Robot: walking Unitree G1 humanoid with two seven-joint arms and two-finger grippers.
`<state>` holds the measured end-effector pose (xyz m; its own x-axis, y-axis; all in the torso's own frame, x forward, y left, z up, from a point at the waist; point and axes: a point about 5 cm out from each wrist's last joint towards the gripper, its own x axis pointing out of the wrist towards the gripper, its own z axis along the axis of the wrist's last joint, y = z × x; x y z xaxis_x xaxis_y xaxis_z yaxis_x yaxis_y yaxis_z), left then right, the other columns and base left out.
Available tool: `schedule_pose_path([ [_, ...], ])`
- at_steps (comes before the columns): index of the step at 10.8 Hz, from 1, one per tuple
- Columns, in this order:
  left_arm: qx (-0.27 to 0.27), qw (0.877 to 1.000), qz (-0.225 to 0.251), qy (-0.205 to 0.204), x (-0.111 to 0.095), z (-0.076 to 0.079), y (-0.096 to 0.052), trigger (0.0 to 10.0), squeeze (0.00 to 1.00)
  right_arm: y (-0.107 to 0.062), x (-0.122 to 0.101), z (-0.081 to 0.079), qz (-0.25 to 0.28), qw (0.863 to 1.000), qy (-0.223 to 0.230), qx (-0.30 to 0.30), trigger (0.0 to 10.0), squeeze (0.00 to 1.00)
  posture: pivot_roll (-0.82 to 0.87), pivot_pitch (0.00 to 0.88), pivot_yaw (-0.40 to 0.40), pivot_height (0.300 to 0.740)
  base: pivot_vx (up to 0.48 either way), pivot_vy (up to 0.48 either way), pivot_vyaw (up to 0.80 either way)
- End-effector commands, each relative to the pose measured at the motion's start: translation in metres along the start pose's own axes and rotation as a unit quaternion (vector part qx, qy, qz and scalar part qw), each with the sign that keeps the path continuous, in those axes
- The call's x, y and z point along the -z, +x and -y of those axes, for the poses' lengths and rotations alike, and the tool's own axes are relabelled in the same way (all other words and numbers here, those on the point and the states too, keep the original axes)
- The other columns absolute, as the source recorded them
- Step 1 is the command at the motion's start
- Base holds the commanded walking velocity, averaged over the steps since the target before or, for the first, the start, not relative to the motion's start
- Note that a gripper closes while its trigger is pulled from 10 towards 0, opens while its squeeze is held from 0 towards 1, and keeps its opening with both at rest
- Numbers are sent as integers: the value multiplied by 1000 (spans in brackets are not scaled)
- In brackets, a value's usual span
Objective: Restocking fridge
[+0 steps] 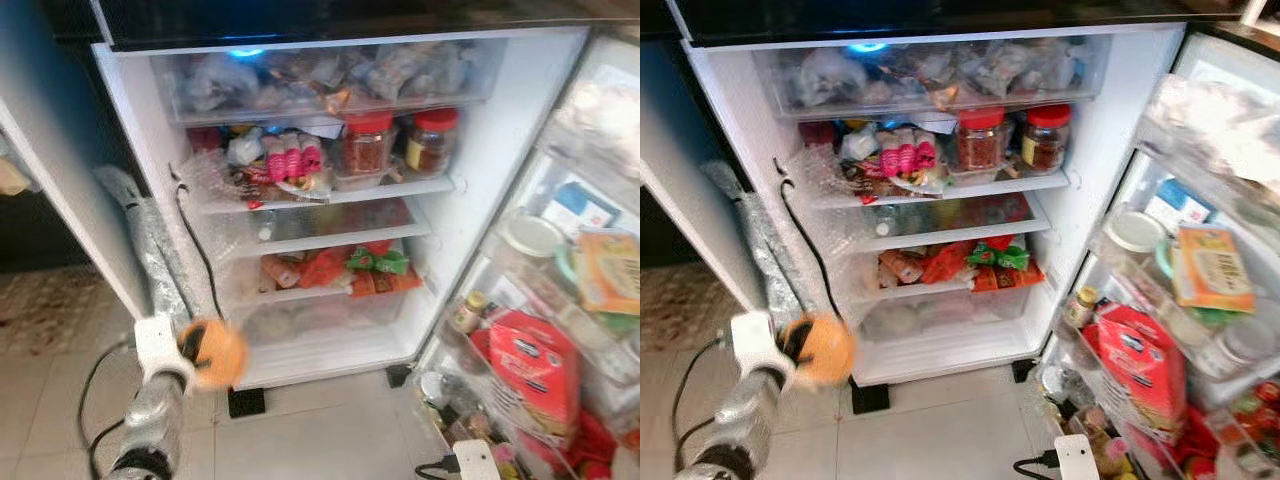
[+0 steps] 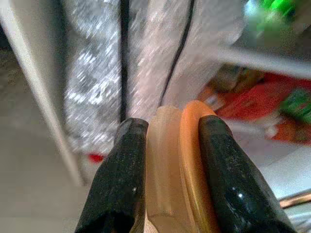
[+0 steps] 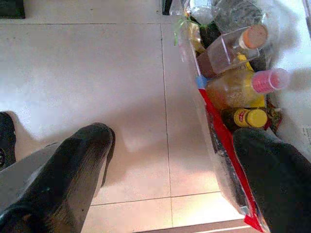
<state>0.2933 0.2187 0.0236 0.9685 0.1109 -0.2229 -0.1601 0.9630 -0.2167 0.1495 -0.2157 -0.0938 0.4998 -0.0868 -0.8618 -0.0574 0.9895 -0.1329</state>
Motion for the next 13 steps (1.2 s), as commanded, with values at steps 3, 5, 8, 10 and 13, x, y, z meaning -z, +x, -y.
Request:
schedule_pose_path([
  [3,101,986,33,-130,-13,34,-12,10000,0,-1,4,2,-6,1000,-5,-1,10000,0,-100,0,-27,740,0,0,0],
  [5,143,975,15,-169,-5,45,-33,10000,0,-1,4,4,-8,1000,-6,-2,10000,0,-91,0,-38,740,0,0,0],
  [8,212,948,6,-237,-20,56,-38,10000,0,-1,4,6,-8,1000,-9,-2,10000,0,-93,0,-51,740,0,0,0],
  [10,256,937,-3,-236,-26,72,-39,10000,0,-1,4,6,-8,1000,-6,-2,10000,0,-102,0,-48,740,0,0,0],
  [13,276,933,-21,-230,-26,80,-42,10000,0,-1,4,4,-7,1000,1,-1,10000,0,-108,0,-41,740,0,0,0],
])
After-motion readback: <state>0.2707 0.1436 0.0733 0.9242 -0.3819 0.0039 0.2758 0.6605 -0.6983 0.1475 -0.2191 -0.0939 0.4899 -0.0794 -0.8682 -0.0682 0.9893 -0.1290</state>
